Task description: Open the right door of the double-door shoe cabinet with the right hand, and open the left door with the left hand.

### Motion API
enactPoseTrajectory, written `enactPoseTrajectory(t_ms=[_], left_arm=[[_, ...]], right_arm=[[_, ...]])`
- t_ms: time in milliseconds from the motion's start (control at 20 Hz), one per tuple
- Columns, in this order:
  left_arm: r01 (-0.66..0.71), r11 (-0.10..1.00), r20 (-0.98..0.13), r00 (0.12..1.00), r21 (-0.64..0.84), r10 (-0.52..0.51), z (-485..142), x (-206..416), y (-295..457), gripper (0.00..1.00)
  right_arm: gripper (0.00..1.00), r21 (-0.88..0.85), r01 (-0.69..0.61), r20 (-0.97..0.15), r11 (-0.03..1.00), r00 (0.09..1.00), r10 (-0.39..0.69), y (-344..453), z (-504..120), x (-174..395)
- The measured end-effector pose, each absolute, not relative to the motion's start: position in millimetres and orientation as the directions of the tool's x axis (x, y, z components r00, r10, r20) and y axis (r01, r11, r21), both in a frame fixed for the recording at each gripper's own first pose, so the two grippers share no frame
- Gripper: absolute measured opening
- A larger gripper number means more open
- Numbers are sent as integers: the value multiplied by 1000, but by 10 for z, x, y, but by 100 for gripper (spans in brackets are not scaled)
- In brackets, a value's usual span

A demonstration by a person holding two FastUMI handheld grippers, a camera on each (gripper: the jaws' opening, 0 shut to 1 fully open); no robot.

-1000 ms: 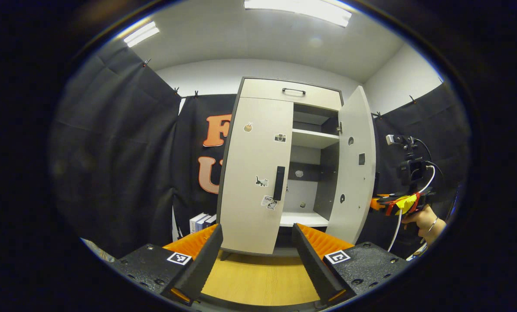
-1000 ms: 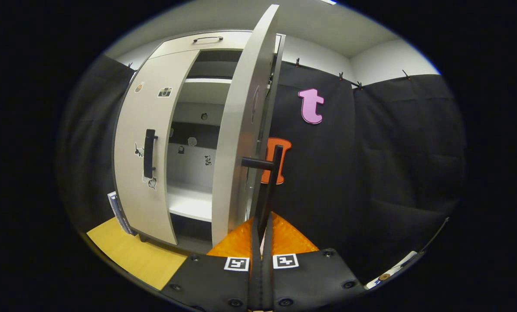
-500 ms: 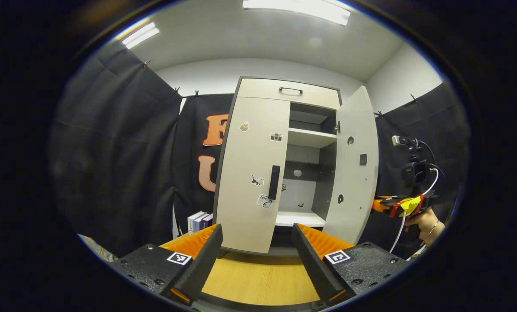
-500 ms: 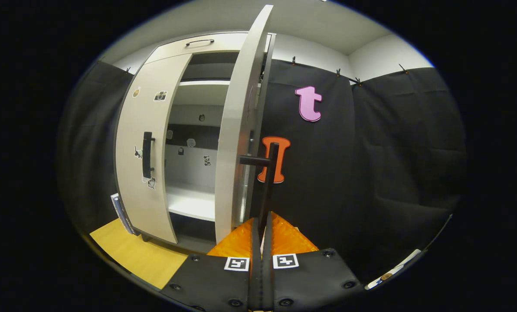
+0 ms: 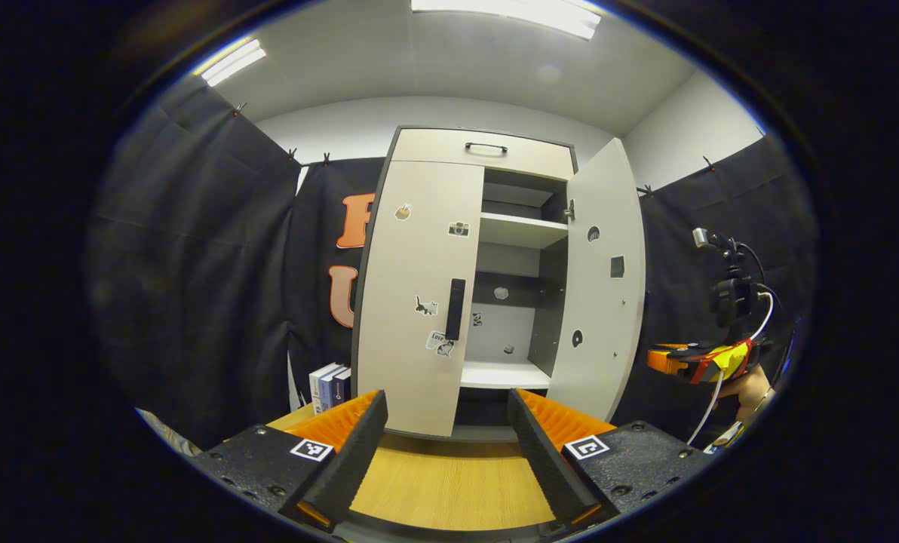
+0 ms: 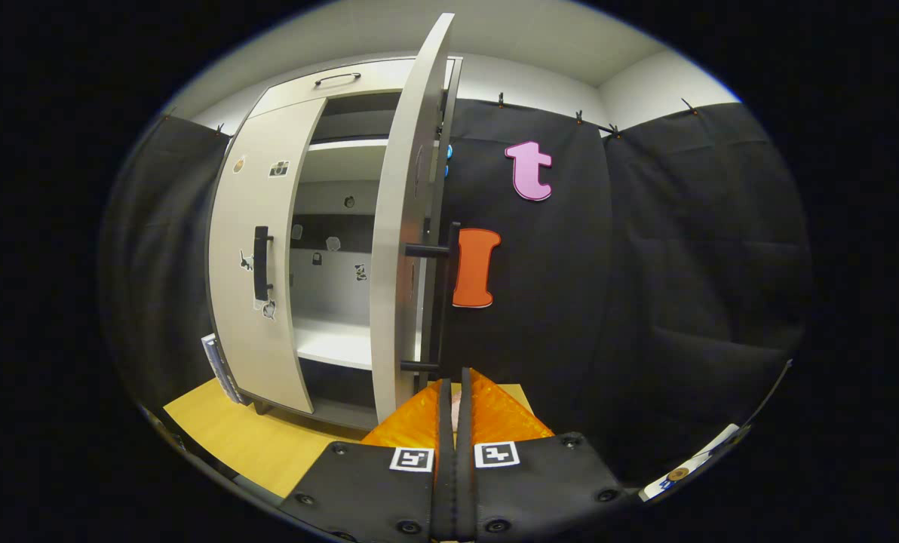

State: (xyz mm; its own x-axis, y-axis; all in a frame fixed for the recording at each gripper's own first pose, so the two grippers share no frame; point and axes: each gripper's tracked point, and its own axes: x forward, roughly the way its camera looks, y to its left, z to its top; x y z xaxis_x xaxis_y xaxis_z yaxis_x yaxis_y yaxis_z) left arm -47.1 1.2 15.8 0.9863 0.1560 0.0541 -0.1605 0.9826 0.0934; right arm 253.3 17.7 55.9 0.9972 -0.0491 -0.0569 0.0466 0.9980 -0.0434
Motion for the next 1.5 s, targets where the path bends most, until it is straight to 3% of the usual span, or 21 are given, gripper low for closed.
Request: enactPoseTrajectory(t_ms=[400, 800, 950, 1100, 1250, 1350, 1400, 1450, 1500], left_arm=[[-147, 985, 44, 989, 87, 143, 131, -38, 72, 96], [-152, 983, 40, 988, 100, 149, 152, 556, 319, 96], [-150, 984, 33, 989, 99, 147, 171, 841, 420, 96], [-145, 983, 47, 989, 112, 140, 242, 1165, 471, 96], [-129, 987, 49, 991, 96, 125, 291, 1549, 501, 96], [-113, 990, 55, 993, 84, 109, 330, 1797, 496, 96], [-102, 991, 56, 994, 84, 98, 344, 1920, 481, 96], [-90, 992, 58, 995, 84, 86, 366, 2043, 469, 96], [-82, 993, 61, 995, 79, 78, 381, 2151, 462, 96]], right_arm=[[7, -31, 43, -9, 999, 999, -43, 188, 620, 2400], [8, 20, 76, -41, 997, 996, -76, 201, 516, 2316], [35, 17, 87, -33, 996, 996, -87, 193, 533, 2334], [31, 41, 115, -32, 993, 993, -114, 173, 530, 2348], [86, 56, 144, -27, 988, 989, -142, 146, 547, 2383], [89, 52, 170, -21, 984, 985, -169, 101, 562, 2401], [97, 50, 185, -19, 981, 983, -184, 63, 564, 2404], [89, 50, 199, -18, 979, 980, -198, 28, 567, 2413], [89, 54, 213, -20, 976, 977, -212, 6, 562, 2411]])
